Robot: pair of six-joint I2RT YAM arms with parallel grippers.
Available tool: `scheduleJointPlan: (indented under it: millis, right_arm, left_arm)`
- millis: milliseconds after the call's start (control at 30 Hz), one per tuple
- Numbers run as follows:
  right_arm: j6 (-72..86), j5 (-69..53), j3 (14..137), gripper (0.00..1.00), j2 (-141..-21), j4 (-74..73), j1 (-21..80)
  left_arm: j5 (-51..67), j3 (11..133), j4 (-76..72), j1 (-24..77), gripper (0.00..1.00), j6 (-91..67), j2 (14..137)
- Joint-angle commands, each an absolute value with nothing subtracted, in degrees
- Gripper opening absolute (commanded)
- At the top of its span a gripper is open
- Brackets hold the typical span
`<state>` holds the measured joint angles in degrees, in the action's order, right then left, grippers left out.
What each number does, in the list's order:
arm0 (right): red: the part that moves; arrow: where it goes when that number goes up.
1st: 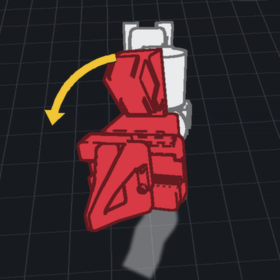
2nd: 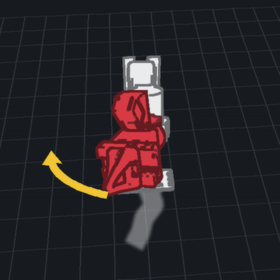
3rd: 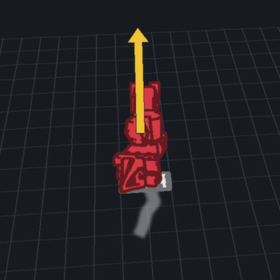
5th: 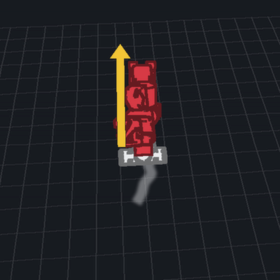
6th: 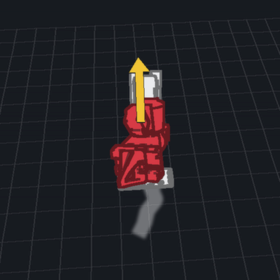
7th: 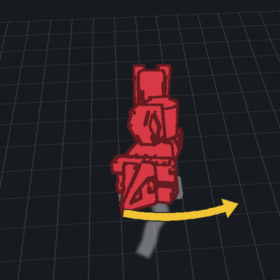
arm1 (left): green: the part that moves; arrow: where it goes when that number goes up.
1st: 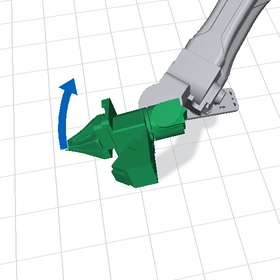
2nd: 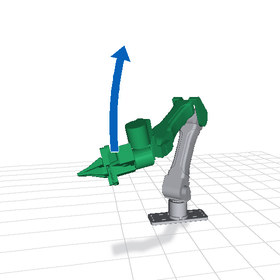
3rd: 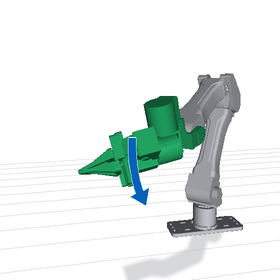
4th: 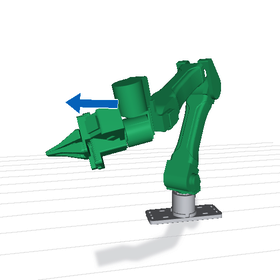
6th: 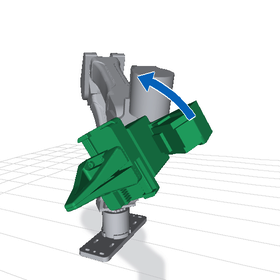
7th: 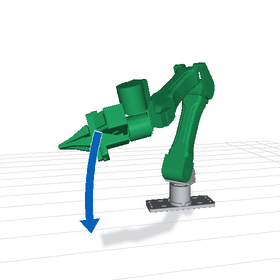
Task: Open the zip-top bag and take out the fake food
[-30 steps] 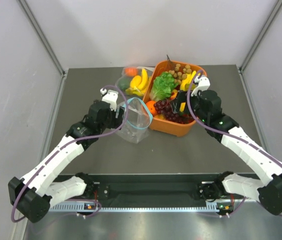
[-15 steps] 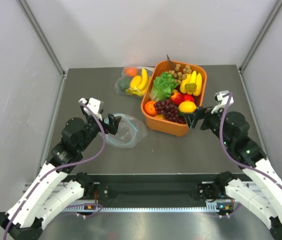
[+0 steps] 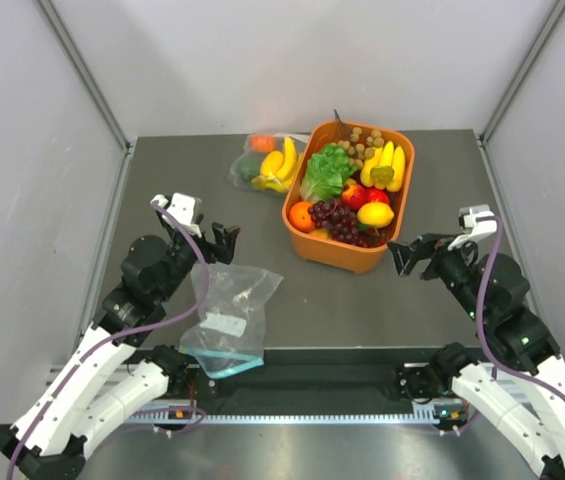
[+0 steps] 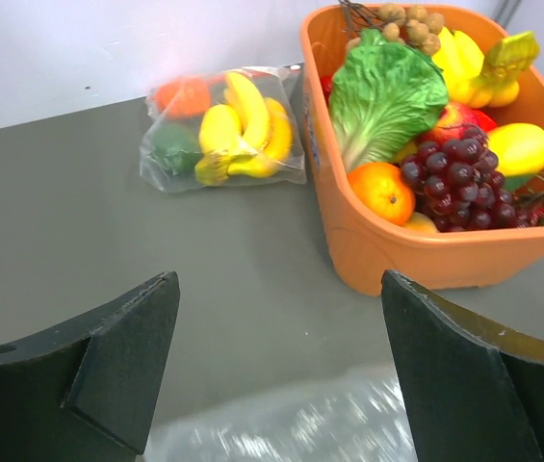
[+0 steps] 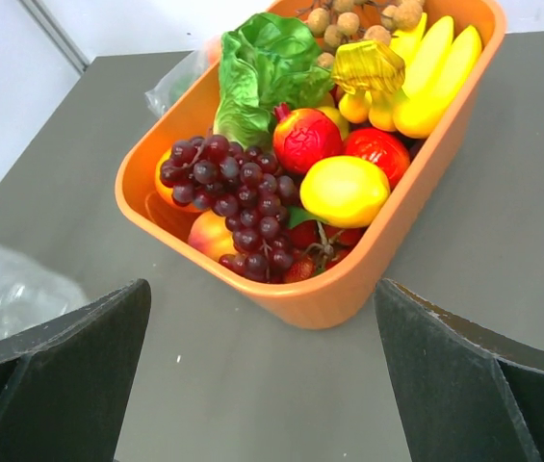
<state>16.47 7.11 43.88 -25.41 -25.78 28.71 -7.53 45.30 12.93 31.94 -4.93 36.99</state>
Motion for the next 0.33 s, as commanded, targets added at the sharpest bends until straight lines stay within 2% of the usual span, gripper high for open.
scheduleJointPlan:
  millis: [0,300]
  right_arm:
    - [15.3,8.9,44.6,0.97,-23.7,-27.1,28.2]
    - [13.6,10.3,45.7,0.98,-23.3,-28.7,28.1]
  left_arm:
    - [-10.6,45.7,9.2,31.7,0.9,-6.3,36.9]
    - [-12.0,45.3,8.7,31.6,0.91,-6.0,35.8]
